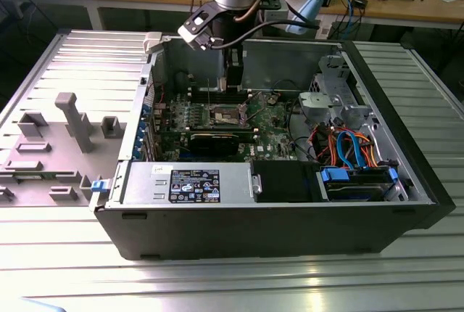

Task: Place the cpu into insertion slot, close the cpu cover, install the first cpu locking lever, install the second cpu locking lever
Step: 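Place the cpu into insertion slot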

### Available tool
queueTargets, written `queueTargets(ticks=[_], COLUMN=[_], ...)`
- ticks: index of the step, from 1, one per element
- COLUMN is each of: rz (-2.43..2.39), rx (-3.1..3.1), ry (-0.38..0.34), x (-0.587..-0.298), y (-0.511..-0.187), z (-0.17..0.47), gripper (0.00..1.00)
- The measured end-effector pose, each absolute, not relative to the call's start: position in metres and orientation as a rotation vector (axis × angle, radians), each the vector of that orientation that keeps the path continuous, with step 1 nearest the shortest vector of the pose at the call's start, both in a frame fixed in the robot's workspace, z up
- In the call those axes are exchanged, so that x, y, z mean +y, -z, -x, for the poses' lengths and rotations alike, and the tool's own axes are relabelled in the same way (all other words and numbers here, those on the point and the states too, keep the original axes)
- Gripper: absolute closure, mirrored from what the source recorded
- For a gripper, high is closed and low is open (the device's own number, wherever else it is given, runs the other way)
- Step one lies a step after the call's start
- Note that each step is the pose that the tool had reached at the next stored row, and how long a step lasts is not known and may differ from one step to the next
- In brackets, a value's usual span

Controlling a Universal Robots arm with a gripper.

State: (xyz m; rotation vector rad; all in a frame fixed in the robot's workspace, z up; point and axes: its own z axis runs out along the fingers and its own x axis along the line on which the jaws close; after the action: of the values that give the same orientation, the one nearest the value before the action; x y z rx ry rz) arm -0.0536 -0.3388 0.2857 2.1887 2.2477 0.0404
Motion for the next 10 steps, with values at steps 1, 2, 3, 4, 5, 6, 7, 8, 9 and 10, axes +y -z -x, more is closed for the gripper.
queueTargets(ticks=[1, 2, 3, 4, 5, 6, 7, 8, 9, 10], rz=[-2.187, -2.186, -2.186, -2.186, -2.185, -2.185, -2.184, -2.182, -2.179, -2.178], rx=[2.246, 2.245, 2.244, 2.244, 2.244, 2.244, 2.243, 2.240, 2.238, 2.237], ry=[-0.041, -0.043, -0.044, -0.044, -0.044, -0.044, -0.045, -0.048, -0.052, -0.055], x=[-0.338, -0.338, -0.336, -0.336, -0.335, -0.335, -0.335, -0.335, -0.334, -0.334], y=[-0.285, -0.284, -0.283, -0.281, -0.279, -0.277, -0.276, -0.275, -0.275, -0.274], z=[0.054, 0.054, 0.055, 0.055, 0.055, 0.055, 0.055, 0.055, 0.056, 0.056], gripper=[0.46, 0.46, 0.46, 0.46, 0.46, 0.46, 0.46, 0.46, 0.46, 0.46])
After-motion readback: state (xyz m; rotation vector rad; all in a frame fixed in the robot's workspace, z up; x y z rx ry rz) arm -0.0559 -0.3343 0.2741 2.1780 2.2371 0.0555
